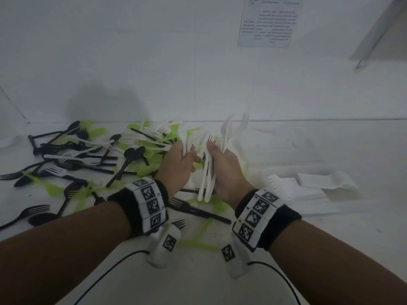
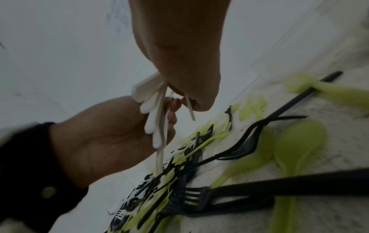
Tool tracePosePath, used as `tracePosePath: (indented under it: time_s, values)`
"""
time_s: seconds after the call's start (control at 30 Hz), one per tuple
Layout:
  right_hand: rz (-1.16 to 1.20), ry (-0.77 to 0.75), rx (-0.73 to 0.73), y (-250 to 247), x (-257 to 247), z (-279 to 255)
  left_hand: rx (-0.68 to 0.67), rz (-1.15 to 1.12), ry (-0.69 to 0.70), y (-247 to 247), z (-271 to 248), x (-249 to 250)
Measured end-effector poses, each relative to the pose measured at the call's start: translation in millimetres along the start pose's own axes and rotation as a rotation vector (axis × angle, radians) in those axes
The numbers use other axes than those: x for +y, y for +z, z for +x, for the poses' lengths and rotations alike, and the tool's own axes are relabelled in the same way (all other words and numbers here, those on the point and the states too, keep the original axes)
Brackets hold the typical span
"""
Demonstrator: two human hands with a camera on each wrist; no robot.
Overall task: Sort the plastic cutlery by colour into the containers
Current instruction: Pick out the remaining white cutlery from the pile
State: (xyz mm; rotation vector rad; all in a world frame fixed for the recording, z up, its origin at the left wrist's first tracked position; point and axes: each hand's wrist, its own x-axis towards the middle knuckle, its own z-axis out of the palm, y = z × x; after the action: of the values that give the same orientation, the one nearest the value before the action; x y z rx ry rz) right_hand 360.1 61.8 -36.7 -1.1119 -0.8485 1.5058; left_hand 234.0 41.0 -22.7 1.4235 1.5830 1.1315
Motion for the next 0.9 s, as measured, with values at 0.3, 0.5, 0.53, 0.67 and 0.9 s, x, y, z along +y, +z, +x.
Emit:
tracePosePath:
  time_s: [0.3,0.5,0.53,0.67,0.9]
  values:
    - [0.148,0.026,0.218,-0.5,-11.6,17.9,-0.099,-0.056,-0.018,-19.9,-2.1,-12.8]
    - [-0.087,0.0,0.063,9.5,-9.2,17.2,-0.062,-0.177,-0.168,-33.2,11.3,-13.0]
    - [-0.119,0.001,0.01,15.0,-7.6,12.7,-0.079,-0.211,-0.207,-33.0,12.1,-9.9]
    - [-0.14,-0.021,-0.079,30.6,-4.1,-0.6,-0.161,-0.294,-0.201,-29.9,10.4,-3.4]
    - [-0.046,-0.007,-0.075,36.6,3.5,-0.2,-0.184,-0.13,-0.083,-29.1,10.5,-5.7]
